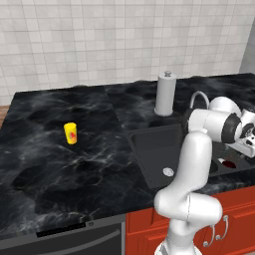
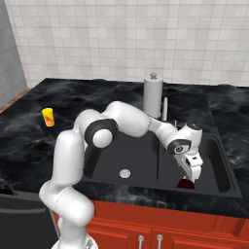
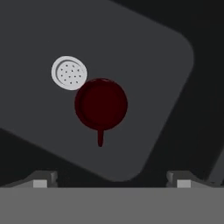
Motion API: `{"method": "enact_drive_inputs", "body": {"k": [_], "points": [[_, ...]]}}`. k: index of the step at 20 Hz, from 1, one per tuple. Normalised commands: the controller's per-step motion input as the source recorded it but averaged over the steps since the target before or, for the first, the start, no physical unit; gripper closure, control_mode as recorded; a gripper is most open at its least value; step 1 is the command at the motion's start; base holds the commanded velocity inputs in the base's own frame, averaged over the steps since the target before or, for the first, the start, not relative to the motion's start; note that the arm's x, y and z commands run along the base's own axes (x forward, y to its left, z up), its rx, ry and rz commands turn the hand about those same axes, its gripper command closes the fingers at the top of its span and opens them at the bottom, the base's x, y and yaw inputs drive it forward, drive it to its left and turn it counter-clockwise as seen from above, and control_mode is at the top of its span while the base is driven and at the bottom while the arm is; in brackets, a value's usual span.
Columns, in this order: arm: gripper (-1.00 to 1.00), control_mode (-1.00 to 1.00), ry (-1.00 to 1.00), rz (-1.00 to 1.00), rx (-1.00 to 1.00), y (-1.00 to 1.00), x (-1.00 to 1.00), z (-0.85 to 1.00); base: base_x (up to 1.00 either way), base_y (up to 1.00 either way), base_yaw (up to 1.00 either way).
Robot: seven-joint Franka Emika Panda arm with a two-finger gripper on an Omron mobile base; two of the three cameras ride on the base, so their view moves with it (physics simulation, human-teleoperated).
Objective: Move any existing items from the left basin to the right basin for drying. Then move the cup from the counter to the left basin of the sink for washing.
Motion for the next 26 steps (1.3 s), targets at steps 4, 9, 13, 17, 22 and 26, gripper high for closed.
{"method": "enact_drive_inputs", "body": {"k": [4, 9, 13, 17, 22, 26], "points": [[-1.0, -1.0, 0.0, 0.0, 0.0, 0.0, -0.2, 0.36, 0.0, 0.0, 0.0], [-1.0, -1.0, 0.0, 0.0, 0.0, 0.06, -0.28, 0.37, 0.0, 0.0, 0.0], [-1.0, -1.0, 0.02, 0.0, 0.0, 0.22, -0.23, 0.33, 0.0, 0.0, 0.0], [-1.0, -1.0, 0.04, 0.0, -0.01, 0.36, -0.18, 0.32, 0.0, 0.0, 0.0], [-1.0, -1.0, 0.04, 0.0, 0.0, 0.39, -0.2, 0.29, 0.0, 0.0, 0.0], [-1.0, -1.0, 0.05, 0.0, 0.0, 0.45, -0.23, 0.18, 0.0, 0.0, 0.0]]}}
